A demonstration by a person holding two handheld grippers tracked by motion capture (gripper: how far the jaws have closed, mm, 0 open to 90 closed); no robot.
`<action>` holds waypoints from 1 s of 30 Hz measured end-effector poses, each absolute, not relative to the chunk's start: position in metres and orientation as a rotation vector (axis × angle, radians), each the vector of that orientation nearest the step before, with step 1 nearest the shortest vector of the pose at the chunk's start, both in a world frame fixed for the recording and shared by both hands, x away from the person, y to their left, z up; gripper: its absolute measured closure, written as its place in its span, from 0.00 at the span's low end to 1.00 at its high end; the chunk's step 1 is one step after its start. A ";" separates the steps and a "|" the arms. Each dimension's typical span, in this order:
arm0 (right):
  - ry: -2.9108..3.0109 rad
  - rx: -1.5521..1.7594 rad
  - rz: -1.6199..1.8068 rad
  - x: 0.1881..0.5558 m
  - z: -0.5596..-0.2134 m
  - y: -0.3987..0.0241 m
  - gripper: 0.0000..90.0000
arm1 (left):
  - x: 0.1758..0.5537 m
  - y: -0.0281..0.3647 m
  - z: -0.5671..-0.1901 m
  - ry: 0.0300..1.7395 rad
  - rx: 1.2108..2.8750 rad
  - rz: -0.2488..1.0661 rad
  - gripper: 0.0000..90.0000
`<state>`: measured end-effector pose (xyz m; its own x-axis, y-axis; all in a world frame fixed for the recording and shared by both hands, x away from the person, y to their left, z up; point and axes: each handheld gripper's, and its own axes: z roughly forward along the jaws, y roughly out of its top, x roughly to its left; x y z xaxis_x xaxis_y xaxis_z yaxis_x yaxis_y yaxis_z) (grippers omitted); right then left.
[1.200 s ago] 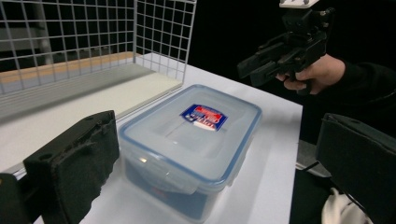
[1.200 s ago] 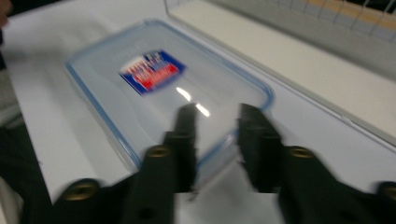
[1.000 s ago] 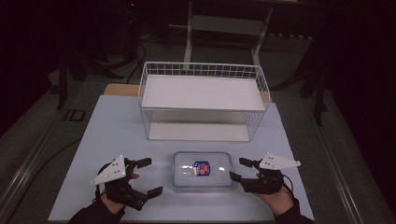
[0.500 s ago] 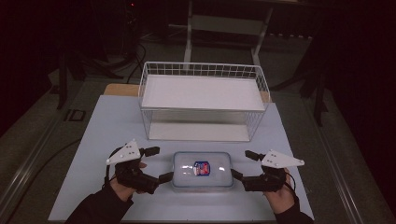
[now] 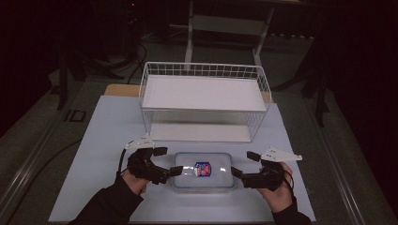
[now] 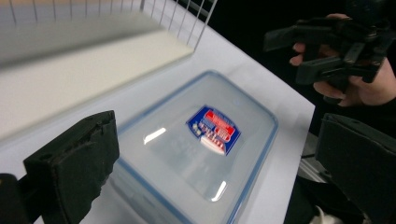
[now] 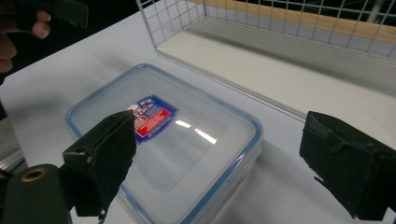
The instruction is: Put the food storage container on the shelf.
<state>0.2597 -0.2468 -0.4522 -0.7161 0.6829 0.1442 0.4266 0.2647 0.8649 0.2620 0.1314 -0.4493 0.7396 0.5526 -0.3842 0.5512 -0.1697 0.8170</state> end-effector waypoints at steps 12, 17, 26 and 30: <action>2.316 1.089 1.422 0.262 -0.460 -0.239 0.12 | 0.291 0.142 -0.493 1.120 1.765 -0.322 0.04; 2.342 1.104 1.410 0.262 -0.465 -0.238 0.14 | 0.296 0.143 -0.505 1.186 1.737 -0.436 0.08; 2.379 1.144 1.417 0.264 -0.468 -0.241 0.17 | 0.300 0.146 -0.519 1.261 1.734 -0.523 0.21; 2.374 1.159 1.426 0.265 -0.468 -0.243 0.17 | 0.302 0.147 -0.525 1.281 1.717 -0.553 0.27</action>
